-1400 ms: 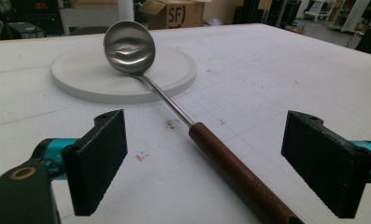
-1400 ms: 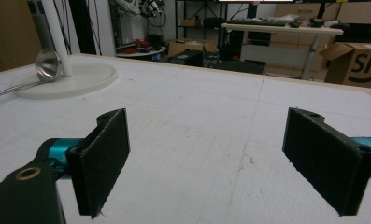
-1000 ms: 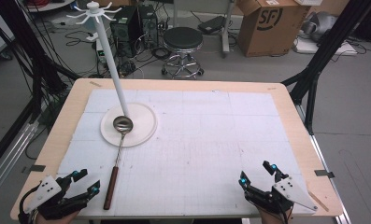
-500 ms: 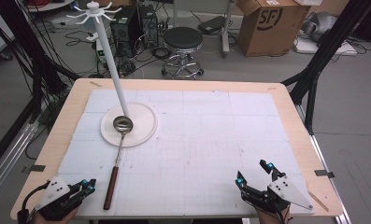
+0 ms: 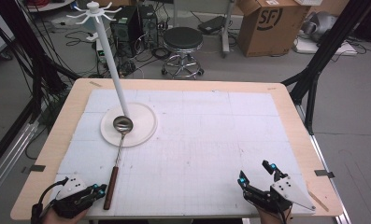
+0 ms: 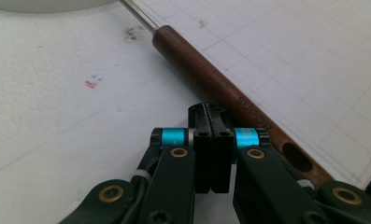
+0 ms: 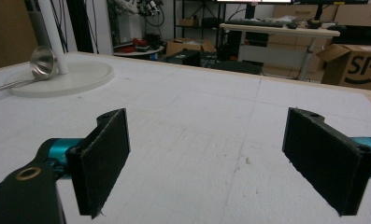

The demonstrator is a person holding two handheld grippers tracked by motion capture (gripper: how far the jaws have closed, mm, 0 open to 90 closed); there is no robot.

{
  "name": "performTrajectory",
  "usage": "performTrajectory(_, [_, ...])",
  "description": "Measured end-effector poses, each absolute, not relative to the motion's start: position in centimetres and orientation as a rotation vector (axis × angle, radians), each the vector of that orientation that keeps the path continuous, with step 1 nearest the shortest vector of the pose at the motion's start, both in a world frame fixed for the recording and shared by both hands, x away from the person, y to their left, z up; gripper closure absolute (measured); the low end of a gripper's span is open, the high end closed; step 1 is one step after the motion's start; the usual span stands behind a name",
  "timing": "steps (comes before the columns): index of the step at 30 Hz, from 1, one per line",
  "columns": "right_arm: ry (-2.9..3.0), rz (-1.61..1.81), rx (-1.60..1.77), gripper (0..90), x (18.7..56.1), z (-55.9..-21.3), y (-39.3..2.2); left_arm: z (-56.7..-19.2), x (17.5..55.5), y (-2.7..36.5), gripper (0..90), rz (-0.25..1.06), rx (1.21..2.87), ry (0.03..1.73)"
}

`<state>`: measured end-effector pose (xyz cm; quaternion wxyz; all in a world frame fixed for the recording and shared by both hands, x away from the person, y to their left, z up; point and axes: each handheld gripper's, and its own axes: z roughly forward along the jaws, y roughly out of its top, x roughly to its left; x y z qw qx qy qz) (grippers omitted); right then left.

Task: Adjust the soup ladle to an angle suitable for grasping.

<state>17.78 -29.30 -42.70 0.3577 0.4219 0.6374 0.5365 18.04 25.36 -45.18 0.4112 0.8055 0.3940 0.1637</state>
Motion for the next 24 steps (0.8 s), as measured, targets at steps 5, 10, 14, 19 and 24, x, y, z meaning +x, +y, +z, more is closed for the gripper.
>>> performTrajectory(5, [1.638,1.383,1.085,14.2,17.7,-42.6,-29.3,-45.2,18.1,24.7,89.7,0.339,2.011,0.987])
performTrajectory(10, [1.640,1.381,1.088,14.2,17.8,-42.7,-29.2,-45.1,18.7,23.7,89.7,0.321,2.022,0.973])
performTrajectory(14, [1.636,1.381,1.088,14.2,17.8,-42.7,-29.3,-45.0,19.2,22.6,89.6,0.307,2.041,0.962])
performTrajectory(19, [1.633,1.381,1.092,14.2,17.8,-42.7,-29.4,-44.7,20.0,20.6,89.6,0.290,2.076,0.918])
performTrajectory(24, [1.633,1.380,1.098,14.2,17.7,-42.7,-29.4,-44.6,20.8,18.7,89.6,0.267,2.102,0.878])
